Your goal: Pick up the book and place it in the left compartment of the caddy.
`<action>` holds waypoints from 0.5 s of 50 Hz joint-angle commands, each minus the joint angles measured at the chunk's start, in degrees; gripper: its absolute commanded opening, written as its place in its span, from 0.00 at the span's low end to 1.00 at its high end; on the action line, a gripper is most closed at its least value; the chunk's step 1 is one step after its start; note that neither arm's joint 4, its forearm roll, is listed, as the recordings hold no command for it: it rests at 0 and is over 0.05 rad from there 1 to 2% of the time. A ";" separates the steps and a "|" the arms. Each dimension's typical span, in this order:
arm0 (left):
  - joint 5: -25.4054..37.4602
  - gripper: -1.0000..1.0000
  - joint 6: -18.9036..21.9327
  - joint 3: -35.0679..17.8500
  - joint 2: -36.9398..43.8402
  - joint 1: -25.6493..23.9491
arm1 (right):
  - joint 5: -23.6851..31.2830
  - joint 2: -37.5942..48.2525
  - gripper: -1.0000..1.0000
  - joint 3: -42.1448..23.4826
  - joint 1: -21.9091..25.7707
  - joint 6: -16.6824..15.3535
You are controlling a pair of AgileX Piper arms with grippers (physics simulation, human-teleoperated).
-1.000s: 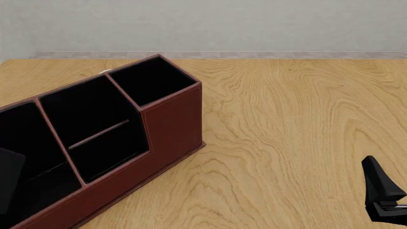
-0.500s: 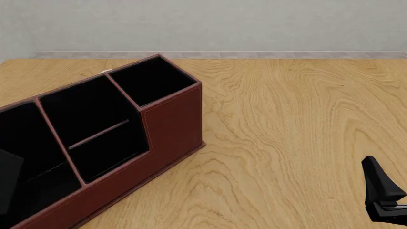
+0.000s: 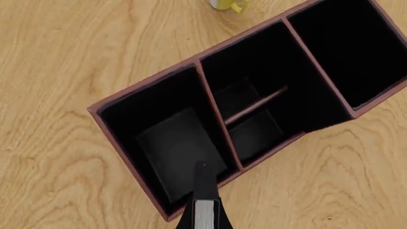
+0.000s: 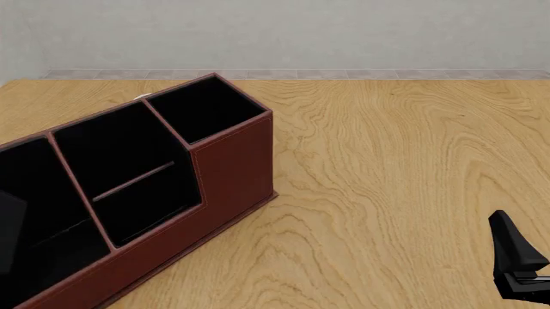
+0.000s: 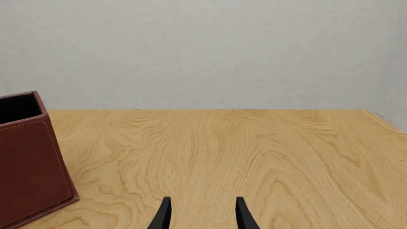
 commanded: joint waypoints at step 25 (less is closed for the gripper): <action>-13.36 0.00 0.58 6.93 7.86 5.27 | -0.03 -0.16 1.00 0.17 0.01 0.02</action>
